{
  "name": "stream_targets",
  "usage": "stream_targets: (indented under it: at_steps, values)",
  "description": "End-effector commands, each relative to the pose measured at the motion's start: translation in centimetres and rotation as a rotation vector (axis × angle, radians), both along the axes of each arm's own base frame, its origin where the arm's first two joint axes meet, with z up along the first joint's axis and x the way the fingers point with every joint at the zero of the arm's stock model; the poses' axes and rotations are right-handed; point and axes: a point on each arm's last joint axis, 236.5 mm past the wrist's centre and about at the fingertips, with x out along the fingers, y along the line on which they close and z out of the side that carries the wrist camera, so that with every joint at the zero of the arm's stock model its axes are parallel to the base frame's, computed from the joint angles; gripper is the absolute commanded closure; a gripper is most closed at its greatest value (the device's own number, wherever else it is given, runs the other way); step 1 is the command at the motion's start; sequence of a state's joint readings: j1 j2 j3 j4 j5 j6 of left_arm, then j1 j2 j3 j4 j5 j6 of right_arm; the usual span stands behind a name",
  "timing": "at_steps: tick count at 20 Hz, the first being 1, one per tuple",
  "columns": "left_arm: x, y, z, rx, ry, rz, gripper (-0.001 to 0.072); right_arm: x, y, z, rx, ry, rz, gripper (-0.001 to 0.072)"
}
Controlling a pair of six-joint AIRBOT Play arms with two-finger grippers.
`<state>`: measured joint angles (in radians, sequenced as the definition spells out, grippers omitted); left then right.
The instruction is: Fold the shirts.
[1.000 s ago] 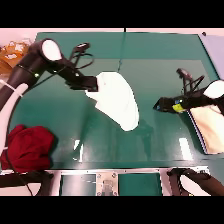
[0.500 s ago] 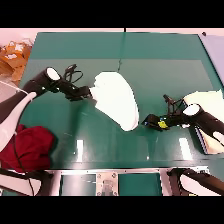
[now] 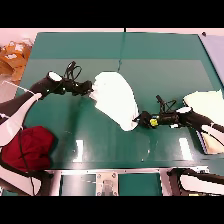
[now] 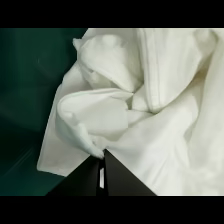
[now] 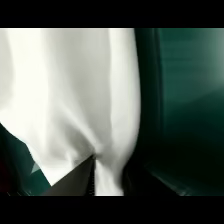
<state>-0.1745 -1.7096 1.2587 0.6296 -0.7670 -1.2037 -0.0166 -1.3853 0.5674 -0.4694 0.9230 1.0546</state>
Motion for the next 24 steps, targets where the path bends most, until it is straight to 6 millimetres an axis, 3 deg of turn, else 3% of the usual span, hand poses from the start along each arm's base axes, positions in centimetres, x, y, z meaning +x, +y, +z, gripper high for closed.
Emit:
stream_targets:
  at_steps: [1,3,4,6,7,9,12,14,16,18,20,22,24]
  values:
    - [-0.2,-0.6,0.7,-0.028,-0.002,-0.025,0.0685,1.4,0.5,0.5,0.037,-0.044,-0.005,0.0695]
    - [-0.1,-0.4,3.4,-0.029,-0.046,-0.056,0.0686,2.0,0.4,1.4,0.041,-0.096,0.034,0.0698]
    - [0.2,0.1,5.8,-0.015,-0.100,-0.063,0.0686,2.4,0.1,2.3,0.059,-0.110,0.036,0.0699]
    - [0.5,1.0,12.6,-0.023,-0.239,-0.046,0.0686,3.8,-0.7,6.2,0.121,-0.166,0.041,0.0699]
    - [0.2,1.2,16.6,-0.033,-0.320,-0.041,0.0686,4.7,-1.2,9.1,0.148,-0.219,0.046,0.0699]
    - [-1.7,1.6,25.7,-0.053,-0.511,-0.035,0.0686,6.6,-2.4,16.3,0.156,-0.381,0.056,0.0699]
    - [-7.9,2.5,39.9,-0.101,-0.821,-0.018,0.0686,6.8,-3.6,29.8,0.101,-0.698,0.072,0.0699]
    - [-13.8,3.3,48.3,-0.130,-1.021,-0.017,0.0686,4.3,-3.1,39.2,0.042,-0.934,0.107,0.0699]
    - [-20.4,4.1,55.3,-0.161,-1.209,-0.018,0.0686,0.1,-2.0,47.4,-0.015,-1.156,0.129,0.0698]
    - [-26.1,4.8,60.4,-0.160,-1.381,-0.028,0.0686,-4.7,-0.8,53.7,-0.072,-1.356,0.152,0.0699]
    - [-29.8,5.2,63.6,-0.164,-1.486,-0.034,0.0685,-9.1,0.2,58.1,-0.100,-1.491,0.155,0.0698]
    - [-31.3,5.4,64.7,-0.138,-1.531,-0.041,0.0685,-11.7,0.8,60.6,-0.115,-1.567,0.146,0.0698]
    - [-30.5,5.5,63.8,-0.085,-1.513,-0.049,0.0685,-11.6,0.5,60.7,-0.122,-1.545,0.118,0.0697]
